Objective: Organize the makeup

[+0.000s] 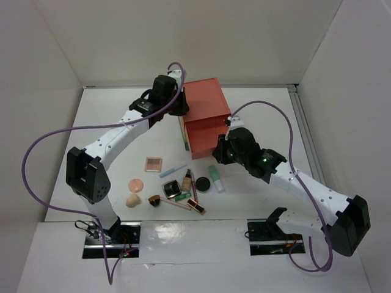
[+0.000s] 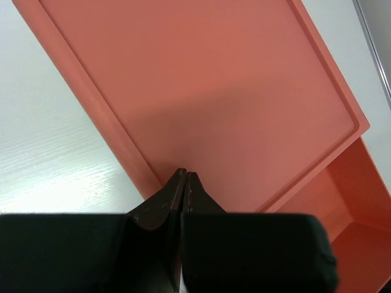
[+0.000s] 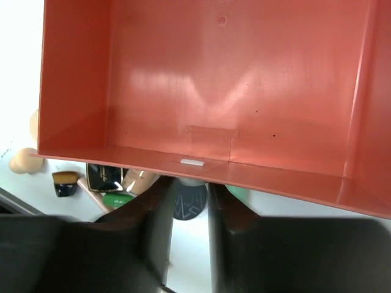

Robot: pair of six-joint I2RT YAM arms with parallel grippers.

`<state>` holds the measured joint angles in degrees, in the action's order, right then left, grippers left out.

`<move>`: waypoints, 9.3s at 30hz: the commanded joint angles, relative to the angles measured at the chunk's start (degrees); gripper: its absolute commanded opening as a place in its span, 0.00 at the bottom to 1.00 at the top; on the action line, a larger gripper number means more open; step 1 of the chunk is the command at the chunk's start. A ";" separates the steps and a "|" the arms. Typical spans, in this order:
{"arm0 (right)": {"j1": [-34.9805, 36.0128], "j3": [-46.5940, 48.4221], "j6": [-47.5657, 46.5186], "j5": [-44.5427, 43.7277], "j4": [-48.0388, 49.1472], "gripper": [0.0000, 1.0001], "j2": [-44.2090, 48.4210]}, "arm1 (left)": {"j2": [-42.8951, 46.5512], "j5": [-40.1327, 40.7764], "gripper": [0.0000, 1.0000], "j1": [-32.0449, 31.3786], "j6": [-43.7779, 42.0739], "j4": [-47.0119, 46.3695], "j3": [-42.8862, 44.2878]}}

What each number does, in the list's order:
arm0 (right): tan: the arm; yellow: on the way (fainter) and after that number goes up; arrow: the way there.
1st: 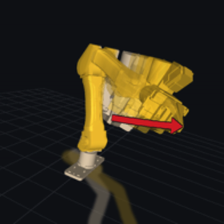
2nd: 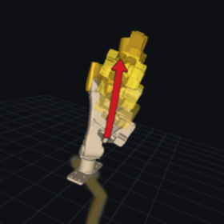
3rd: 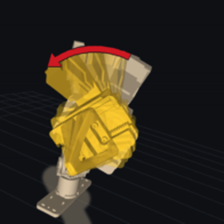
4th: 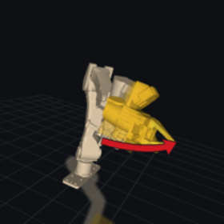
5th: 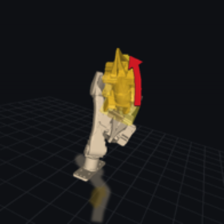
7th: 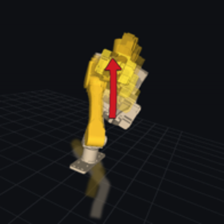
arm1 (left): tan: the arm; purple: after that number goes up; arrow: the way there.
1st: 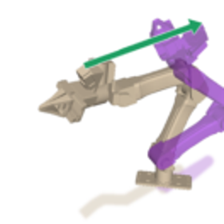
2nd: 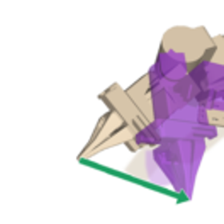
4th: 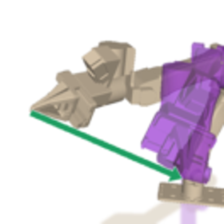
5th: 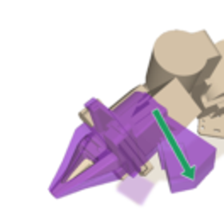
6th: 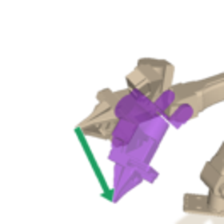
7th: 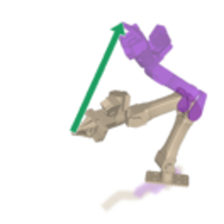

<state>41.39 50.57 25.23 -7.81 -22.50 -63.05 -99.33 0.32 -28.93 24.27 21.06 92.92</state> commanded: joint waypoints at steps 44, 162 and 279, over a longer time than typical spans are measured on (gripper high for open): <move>17.06 -27.10 -0.45 -16.97 18.63 0.71 2.68 | 50.64 8.30 1.00 -0.60 10.71 17.52 -37.99; -20.56 30.91 -26.29 -0.45 -7.29 1.00 -5.33 | 17.78 17.95 0.86 -26.53 30.56 7.68 -38.78; -18.45 13.25 -17.15 19.93 -22.33 1.00 13.21 | 10.60 23.58 1.00 -24.25 2.88 14.80 6.34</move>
<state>22.44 65.19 10.59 3.11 -47.27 -50.72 -99.33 20.58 -53.65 24.71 36.16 102.89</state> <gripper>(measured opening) 0.999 1.000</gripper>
